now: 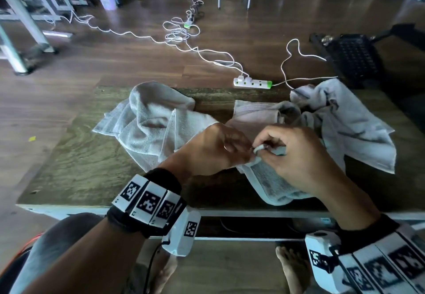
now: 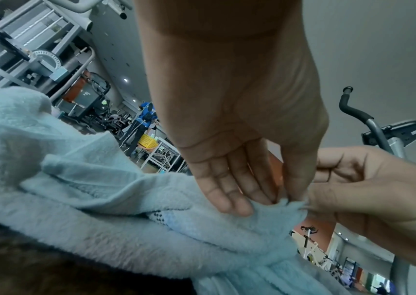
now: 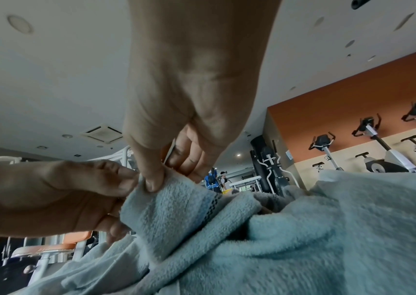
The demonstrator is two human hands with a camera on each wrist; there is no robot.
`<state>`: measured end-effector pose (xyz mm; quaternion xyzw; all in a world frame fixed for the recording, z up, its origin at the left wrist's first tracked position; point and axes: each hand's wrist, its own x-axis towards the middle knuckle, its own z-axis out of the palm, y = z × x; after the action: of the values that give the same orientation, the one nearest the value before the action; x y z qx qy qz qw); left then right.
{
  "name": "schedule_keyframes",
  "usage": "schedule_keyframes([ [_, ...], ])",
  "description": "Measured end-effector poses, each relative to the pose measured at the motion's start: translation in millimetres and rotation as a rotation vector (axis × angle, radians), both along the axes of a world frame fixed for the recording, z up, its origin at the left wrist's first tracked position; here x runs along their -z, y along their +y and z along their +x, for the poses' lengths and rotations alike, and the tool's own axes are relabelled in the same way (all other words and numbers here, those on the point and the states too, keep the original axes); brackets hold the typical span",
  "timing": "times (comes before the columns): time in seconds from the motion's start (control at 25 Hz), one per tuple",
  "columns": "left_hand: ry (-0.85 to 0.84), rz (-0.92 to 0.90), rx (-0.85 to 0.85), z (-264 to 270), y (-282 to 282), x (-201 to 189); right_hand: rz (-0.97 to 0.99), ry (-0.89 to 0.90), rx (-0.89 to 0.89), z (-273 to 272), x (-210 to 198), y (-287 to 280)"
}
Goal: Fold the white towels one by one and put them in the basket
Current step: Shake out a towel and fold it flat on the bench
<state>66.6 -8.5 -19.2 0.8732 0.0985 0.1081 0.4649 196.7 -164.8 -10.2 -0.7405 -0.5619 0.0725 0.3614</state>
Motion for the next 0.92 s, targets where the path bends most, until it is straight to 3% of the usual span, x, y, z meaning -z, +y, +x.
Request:
schedule_keyframes([
  [0.28, -0.105, -0.136, -0.232, 8.8, -1.5, 4.2, 0.145, 0.081, 0.087, 7.4, 3.8, -0.3],
  [0.4, -0.227, -0.175, -0.373, 10.6, 5.9, 5.9, 0.157, 0.095, 0.012, 6.9, -0.6, -3.8],
  [0.48, -0.292, -0.108, -0.412, 12.1, 6.7, 3.1, 0.091, 0.132, -0.055, 7.1, -0.9, -5.6],
  [0.64, -0.343, -0.06, -0.298, 14.6, -0.7, -0.7, -0.002, 0.125, -0.072, 7.9, -0.3, -7.8],
  [0.92, -0.302, -0.2, -0.164, 12.6, -8.9, 5.8, 0.2, 0.08, 0.064, 8.6, -2.0, -1.3],
])
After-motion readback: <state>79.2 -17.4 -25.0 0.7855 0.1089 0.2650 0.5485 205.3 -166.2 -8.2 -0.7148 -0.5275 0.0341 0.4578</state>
